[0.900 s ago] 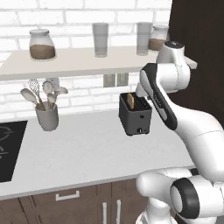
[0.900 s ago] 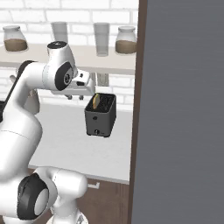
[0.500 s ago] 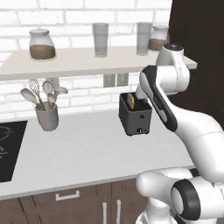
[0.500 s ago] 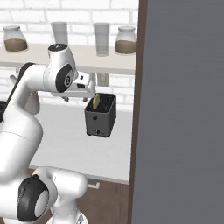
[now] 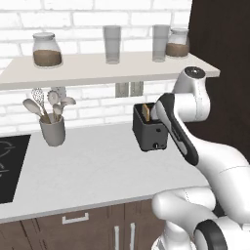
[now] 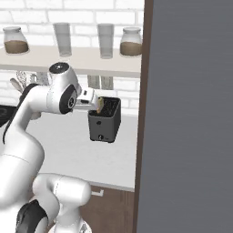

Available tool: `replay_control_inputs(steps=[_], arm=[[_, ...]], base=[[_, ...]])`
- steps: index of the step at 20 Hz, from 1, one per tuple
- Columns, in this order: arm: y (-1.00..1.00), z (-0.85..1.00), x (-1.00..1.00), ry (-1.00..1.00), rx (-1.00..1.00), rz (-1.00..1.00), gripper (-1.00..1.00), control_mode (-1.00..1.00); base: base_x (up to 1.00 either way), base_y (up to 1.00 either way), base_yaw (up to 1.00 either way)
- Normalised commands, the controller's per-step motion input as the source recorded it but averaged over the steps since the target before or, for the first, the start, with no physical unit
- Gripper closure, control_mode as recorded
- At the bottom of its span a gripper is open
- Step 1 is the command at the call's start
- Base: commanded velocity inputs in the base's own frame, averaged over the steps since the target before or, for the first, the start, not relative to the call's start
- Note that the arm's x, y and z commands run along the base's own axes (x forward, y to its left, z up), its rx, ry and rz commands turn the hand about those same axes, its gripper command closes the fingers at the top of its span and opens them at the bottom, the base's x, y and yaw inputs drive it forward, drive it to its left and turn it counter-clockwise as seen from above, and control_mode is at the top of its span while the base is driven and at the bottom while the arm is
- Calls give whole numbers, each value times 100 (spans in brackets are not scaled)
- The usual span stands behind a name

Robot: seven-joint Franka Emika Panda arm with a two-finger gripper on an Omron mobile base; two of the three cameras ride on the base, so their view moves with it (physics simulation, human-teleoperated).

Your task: Start the toaster. Once the lever pops up, take the bread to the plate on the dining counter.

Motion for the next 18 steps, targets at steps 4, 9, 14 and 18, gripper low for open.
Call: replay_control_inputs(steps=[4, 9, 14, 18], arm=[[0, -41, 16, -14, 0, 0, -100, -100], [0, -29, 19, -3, 0, 0, -100, -100], [0, -23, 30, 0, 0, 0, -100, -100], [1, -21, 40, 5, 0, 0, -100, -100]], base=[[0, 0, 0], [0, 0, 0], [0, 0, 0], [0, 0, 0]])
